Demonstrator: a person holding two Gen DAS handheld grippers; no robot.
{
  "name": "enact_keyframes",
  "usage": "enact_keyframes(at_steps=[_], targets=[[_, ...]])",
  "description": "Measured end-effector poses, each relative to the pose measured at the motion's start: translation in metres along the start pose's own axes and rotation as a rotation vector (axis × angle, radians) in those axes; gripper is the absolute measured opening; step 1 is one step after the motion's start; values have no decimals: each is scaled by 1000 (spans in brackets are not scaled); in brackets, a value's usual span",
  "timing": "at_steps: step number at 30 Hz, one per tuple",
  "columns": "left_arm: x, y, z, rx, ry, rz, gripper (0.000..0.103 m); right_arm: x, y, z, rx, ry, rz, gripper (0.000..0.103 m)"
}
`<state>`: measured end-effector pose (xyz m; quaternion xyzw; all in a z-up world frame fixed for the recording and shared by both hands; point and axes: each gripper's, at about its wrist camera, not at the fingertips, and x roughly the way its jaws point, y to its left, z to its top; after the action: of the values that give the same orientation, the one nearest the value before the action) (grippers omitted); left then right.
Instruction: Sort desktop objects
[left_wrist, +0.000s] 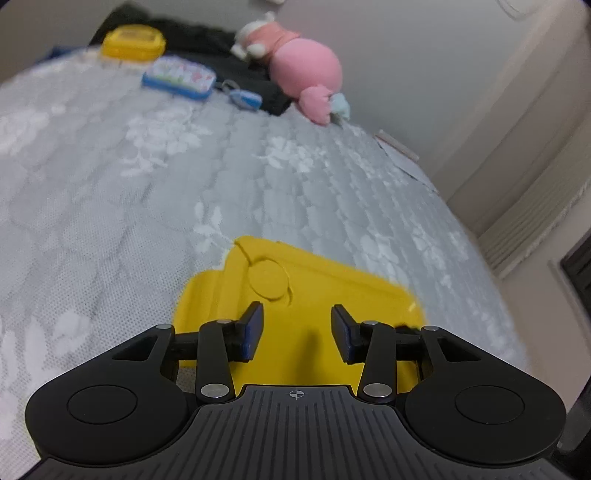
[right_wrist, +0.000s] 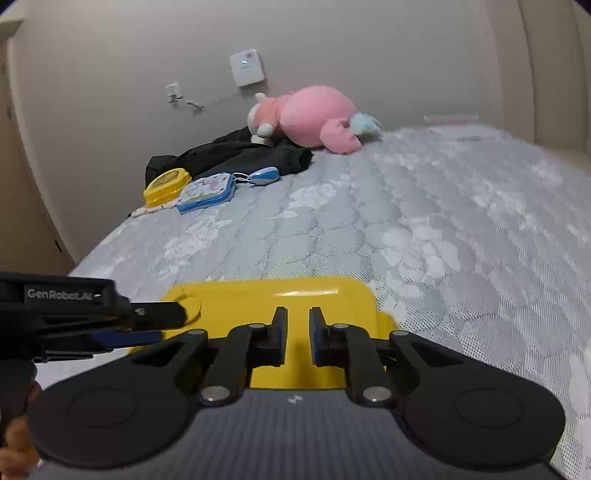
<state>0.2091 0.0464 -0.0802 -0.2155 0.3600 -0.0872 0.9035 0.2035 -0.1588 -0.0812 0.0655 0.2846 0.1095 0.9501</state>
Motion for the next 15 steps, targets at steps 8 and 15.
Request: enact_keyframes(at_steps=[8, 15], targets=[[1, 3, 0, -50, 85, -91, 49, 23, 15, -3, -57, 38, 2, 18], [14, 28, -5, -202, 154, -197, 15, 23, 27, -11, -158, 34, -43, 18]])
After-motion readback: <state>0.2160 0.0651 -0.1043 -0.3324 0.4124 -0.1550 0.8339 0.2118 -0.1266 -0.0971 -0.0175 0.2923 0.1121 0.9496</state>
